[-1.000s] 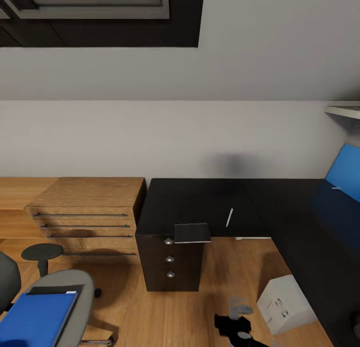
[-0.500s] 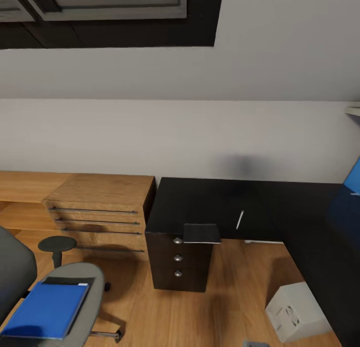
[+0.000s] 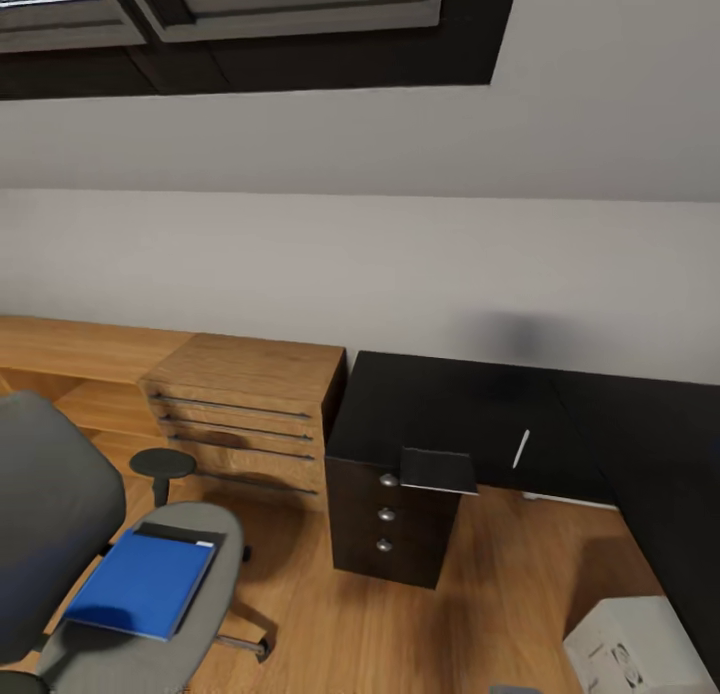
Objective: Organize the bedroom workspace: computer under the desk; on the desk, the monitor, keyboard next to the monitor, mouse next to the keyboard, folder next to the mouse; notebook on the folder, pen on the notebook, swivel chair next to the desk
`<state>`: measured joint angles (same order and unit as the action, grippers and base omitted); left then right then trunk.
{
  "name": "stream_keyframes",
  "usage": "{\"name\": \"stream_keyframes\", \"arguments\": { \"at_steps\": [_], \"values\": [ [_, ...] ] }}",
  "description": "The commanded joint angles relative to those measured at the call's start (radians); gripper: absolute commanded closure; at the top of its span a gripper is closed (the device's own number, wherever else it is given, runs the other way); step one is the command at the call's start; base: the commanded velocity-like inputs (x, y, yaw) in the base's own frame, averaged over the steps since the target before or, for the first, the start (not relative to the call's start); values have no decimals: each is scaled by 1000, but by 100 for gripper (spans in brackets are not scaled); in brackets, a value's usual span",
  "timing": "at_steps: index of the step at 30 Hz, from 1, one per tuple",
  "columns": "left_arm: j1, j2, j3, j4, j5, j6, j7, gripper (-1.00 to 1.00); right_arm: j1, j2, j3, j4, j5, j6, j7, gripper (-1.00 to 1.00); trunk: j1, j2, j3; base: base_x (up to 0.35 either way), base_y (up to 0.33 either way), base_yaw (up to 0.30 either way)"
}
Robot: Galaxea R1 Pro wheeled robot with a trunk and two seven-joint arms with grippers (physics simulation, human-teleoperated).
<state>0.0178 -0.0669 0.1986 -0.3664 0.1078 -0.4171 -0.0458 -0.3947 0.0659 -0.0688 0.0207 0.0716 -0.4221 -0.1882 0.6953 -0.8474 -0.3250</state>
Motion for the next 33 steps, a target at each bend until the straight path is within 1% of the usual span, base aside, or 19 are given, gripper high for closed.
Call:
{"name": "stream_keyframes", "arguments": {
  "at_steps": [1,6,7,11,17,18,20,22,23,25,27,30,33],
  "values": [
    [1,0,0,-2,10,0,-5,-100,-1,0,-7,2,8,-4,-4,-100,0,-1,-2,0,0,237],
    [1,-1,-1,-2,8,2,-5,-100,-1,-6,-6,1,10,-4,-4,-100,0,-1,-7,0,0,223],
    [1,-1,-1,-2,7,3,-5,-100,-1,-15,-5,1,12,-4,-4,-100,0,-1,-9,0,0,187],
    [1,-2,-1,-2,7,3,-5,-100,-1,-18,-5,1,12,-4,-4,-100,0,-1,-14,0,0,184],
    [1,1,-1,-2,7,5,-5,-100,-1,-63,-4,0,11,-4,-9,-100,0,-1,-21,0,0,177],
    [1,3,-1,0,7,6,-5,-100,-1,-76,-4,-1,12,-4,-9,-100,0,-1,-23,0,0,174],
    [1,11,0,10,8,5,-5,-100,-1,-90,-4,0,12,-4,-9,-100,0,-1,-25,0,0,174],
    [1,20,1,22,8,3,-5,-100,-1,-96,-4,0,12,-4,-10,-100,0,-1,-28,0,0,173],
    [1,29,2,33,9,2,-5,-100,-1,-101,-5,0,12,-3,-10,-100,0,-1,-29,0,0,173],
    [1,37,3,40,9,1,-5,-100,1,-105,-5,1,11,-2,-10,-100,0,-1,-32,0,0,173],
    [1,46,5,49,11,0,-5,-100,14,-119,-5,1,11,-2,-9,-100,0,-1,-34,0,0,177],
    [1,49,5,57,11,0,-5,-100,29,-143,-5,2,10,-2,-5,-100,0,-1,-38,0,0,184],
    [1,50,5,84,11,-1,-5,-100,34,-146,-5,1,10,-4,-4,-100,0,-1,-42,0,0,200]
  ]
}}
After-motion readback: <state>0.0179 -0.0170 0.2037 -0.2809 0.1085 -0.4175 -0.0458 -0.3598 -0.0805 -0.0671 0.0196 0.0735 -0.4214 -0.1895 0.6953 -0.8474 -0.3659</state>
